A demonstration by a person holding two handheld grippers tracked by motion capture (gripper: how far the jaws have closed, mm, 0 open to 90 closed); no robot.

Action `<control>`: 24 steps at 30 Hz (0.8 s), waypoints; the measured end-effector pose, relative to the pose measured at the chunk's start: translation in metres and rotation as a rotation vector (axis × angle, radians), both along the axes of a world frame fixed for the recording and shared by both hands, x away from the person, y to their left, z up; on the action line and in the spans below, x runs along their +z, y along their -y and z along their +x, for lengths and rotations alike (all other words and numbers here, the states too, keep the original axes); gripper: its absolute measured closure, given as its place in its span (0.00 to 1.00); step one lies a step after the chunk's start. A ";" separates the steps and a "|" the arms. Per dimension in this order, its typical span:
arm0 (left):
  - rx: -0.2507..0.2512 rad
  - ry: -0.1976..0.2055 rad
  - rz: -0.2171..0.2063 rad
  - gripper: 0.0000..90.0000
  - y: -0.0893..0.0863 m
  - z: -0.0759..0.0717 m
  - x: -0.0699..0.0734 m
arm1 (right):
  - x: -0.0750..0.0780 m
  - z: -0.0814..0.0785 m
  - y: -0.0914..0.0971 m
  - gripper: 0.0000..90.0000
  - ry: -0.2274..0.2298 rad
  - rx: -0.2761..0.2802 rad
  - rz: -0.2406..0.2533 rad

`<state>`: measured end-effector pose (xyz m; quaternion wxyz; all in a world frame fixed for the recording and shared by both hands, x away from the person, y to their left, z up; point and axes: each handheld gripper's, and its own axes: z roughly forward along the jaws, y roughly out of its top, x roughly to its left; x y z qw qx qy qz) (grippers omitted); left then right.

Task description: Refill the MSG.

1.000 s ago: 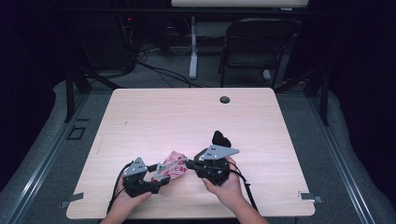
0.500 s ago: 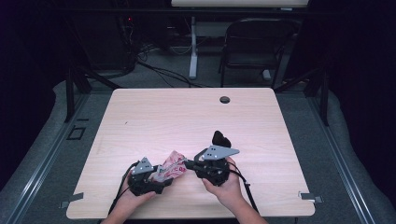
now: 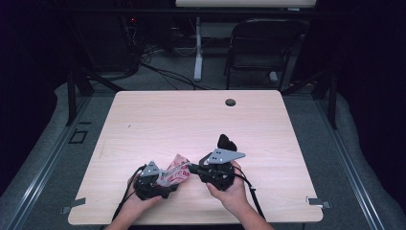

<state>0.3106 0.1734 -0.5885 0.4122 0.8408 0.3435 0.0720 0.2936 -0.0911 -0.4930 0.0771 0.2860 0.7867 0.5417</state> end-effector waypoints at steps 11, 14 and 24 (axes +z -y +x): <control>0.000 0.015 0.011 0.37 0.002 0.000 0.000 | 0.002 0.000 -0.001 1.00 0.004 0.003 0.001; 0.004 0.029 0.022 0.45 0.002 -0.001 0.001 | 0.001 -0.001 -0.001 1.00 0.005 0.006 -0.001; 0.009 0.050 0.030 0.58 0.002 -0.002 0.001 | 0.000 -0.003 0.000 1.00 0.010 0.010 -0.011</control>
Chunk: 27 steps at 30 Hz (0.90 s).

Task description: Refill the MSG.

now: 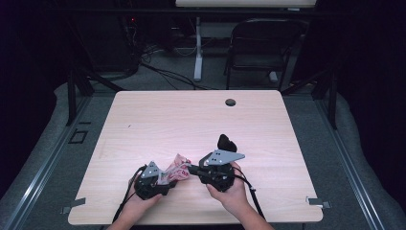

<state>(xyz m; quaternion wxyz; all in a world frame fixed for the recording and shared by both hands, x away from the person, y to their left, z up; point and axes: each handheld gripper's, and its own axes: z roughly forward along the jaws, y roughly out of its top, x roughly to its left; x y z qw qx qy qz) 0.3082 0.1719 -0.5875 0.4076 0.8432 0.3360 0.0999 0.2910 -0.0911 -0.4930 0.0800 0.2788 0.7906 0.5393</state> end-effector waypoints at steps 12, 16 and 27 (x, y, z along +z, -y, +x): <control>0.014 0.018 0.000 0.62 -0.001 -0.002 0.004 | -0.002 -0.002 0.003 1.00 0.009 -0.008 0.012; 0.024 0.029 0.011 0.63 -0.002 -0.003 0.006 | -0.002 -0.002 0.004 1.00 0.009 -0.006 0.014; 0.061 0.089 0.056 0.64 -0.006 -0.004 0.014 | -0.004 0.000 0.007 1.00 -0.003 -0.023 -0.001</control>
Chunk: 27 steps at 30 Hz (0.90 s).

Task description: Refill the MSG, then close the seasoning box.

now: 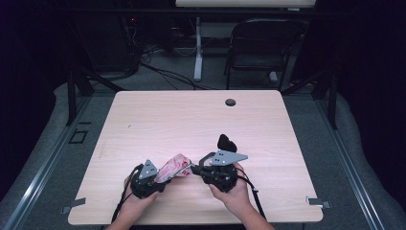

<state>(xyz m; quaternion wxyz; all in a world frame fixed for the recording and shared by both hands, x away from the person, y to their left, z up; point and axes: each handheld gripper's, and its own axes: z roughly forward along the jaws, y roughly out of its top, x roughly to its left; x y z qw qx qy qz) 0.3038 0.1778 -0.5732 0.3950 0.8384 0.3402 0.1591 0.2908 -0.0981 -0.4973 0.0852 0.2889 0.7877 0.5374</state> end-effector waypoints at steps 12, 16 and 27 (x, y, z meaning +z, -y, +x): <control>0.014 0.051 0.042 0.64 -0.001 -0.001 0.007 | -0.003 -0.001 0.005 0.88 -0.012 -0.001 0.011; 0.035 0.072 0.069 0.64 -0.003 -0.001 0.008 | -0.001 -0.005 0.014 0.78 0.008 0.003 0.015; 0.047 0.117 0.091 0.64 -0.004 -0.003 0.015 | 0.001 -0.013 0.036 0.77 0.026 -0.037 0.009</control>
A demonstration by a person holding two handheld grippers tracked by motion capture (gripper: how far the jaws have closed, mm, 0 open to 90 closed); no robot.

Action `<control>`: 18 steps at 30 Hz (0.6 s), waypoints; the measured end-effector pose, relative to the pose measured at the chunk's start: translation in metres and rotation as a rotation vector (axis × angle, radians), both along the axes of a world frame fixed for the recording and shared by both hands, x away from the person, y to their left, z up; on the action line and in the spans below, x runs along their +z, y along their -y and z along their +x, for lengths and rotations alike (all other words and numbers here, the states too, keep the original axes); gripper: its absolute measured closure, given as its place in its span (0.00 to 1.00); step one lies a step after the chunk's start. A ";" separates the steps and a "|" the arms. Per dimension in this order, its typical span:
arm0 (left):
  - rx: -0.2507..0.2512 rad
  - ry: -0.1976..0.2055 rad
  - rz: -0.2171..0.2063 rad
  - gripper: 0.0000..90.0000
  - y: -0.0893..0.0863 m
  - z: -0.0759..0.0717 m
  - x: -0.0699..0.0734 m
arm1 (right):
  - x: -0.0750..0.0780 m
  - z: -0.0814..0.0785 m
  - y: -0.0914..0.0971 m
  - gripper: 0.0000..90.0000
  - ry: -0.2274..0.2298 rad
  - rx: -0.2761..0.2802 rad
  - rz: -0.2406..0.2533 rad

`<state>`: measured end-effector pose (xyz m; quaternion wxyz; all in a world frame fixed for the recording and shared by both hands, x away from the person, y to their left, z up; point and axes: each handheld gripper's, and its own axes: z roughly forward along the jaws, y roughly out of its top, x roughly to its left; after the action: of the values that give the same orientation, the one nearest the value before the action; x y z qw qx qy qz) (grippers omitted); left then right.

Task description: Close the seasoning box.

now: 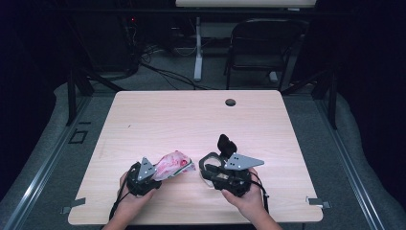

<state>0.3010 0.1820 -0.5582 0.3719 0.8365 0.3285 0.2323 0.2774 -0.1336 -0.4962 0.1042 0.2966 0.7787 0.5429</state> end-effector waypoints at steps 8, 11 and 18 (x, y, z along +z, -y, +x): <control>0.011 0.034 0.009 0.64 -0.002 0.000 0.006 | -0.002 -0.005 0.013 0.77 0.007 -0.039 -0.008; 0.016 0.052 0.018 0.64 -0.002 0.000 0.008 | -0.002 -0.008 0.016 0.77 0.010 -0.055 -0.001; 0.022 0.107 0.070 0.65 0.001 -0.002 0.014 | 0.000 -0.012 0.019 0.77 0.012 -0.071 0.003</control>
<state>0.2995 0.1813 -0.5441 0.3568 0.8317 0.3092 0.2920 0.2654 -0.1528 -0.4966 0.1276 0.3210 0.7662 0.5419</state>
